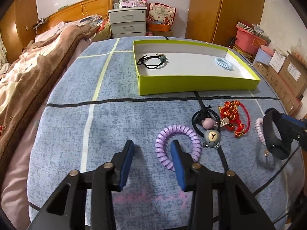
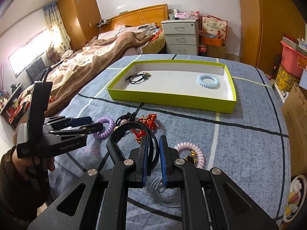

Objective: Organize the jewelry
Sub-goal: 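Grasp the lavender coiled bracelet with left gripper while right holds the black strap, then lift and carry the strap and lavender bracelet into the green box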

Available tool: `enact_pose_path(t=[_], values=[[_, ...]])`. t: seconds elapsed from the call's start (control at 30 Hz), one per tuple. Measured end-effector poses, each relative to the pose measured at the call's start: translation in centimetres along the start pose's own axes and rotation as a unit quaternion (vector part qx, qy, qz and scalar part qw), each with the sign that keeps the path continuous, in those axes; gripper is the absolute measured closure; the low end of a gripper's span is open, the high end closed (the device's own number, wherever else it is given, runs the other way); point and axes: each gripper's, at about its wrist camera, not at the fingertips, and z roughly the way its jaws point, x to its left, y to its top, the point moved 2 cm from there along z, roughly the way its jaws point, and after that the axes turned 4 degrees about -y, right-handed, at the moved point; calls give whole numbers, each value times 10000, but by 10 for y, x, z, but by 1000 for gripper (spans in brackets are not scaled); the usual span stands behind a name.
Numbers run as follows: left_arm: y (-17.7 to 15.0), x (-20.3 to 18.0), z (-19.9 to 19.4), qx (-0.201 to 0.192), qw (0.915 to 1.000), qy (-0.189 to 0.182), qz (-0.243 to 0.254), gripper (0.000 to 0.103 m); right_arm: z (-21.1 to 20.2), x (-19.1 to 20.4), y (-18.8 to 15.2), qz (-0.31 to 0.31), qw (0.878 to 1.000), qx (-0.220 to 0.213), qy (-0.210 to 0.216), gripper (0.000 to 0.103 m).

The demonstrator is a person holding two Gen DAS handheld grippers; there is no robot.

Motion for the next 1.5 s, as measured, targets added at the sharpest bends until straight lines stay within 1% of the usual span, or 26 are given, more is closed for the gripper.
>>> enact_pose_path(t=[0.1, 0.13, 0.2, 0.27, 0.53, 0.8, 0.9, 1.07, 1.13, 1.17, 1.23, 1.3, 1.33, 1.37, 1.43, 1.5], values=[[0, -1, 0, 1, 9999, 56, 86, 75, 0, -1, 0, 48, 10000, -18, 14, 91], [0, -1, -1, 2, 9999, 55, 107, 79, -1, -1, -1, 51, 10000, -21, 17, 91], [0, -2, -1, 0, 9999, 72, 131, 82, -1, -2, -1, 64, 10000, -21, 10, 91], [0, -2, -2, -5, 9999, 48, 126, 91, -1, -2, 0, 82, 10000, -25, 19, 91], [1, 2, -6, -80, 9997, -210, -57, 92, -1, -6, 0, 158, 9999, -25, -9, 91], [5, 2, -16, -202, 9992, -322, -92, 93, -2, -9, 2, 259, 9996, -73, -51, 91], [7, 4, -20, -226, 9986, -449, -152, 93, -2, -10, 3, 283, 9995, -95, -55, 91], [11, 2, -25, -311, 9985, -431, -122, 93, -3, -13, 4, 339, 9993, -127, -86, 91], [11, 3, -22, -250, 9988, -397, -110, 93, -4, -13, 5, 347, 9993, -141, -94, 91], [10, 3, -19, -195, 9991, -372, -113, 93, -4, -13, 4, 346, 9993, -146, -91, 91], [8, 4, -13, -125, 9997, -203, -82, 93, -4, -12, 4, 341, 9993, -147, -75, 91], [7, 6, -6, -37, 9994, -286, -207, 91, -3, -12, 4, 340, 9993, -146, -79, 91], [7, 7, -4, 19, 9992, -320, -249, 86, -3, -12, 4, 342, 9993, -142, -72, 91], [6, 8, -3, 38, 9993, -277, -254, 77, -3, -12, 4, 352, 9993, -139, -71, 91], [5, 7, 0, 65, 9996, -193, -186, 66, -2, -13, 3, 354, 9993, -134, -71, 91], [5, 6, 0, 70, 9996, -212, -153, 64, -2, -13, 3, 346, 9993, -130, -79, 91]])
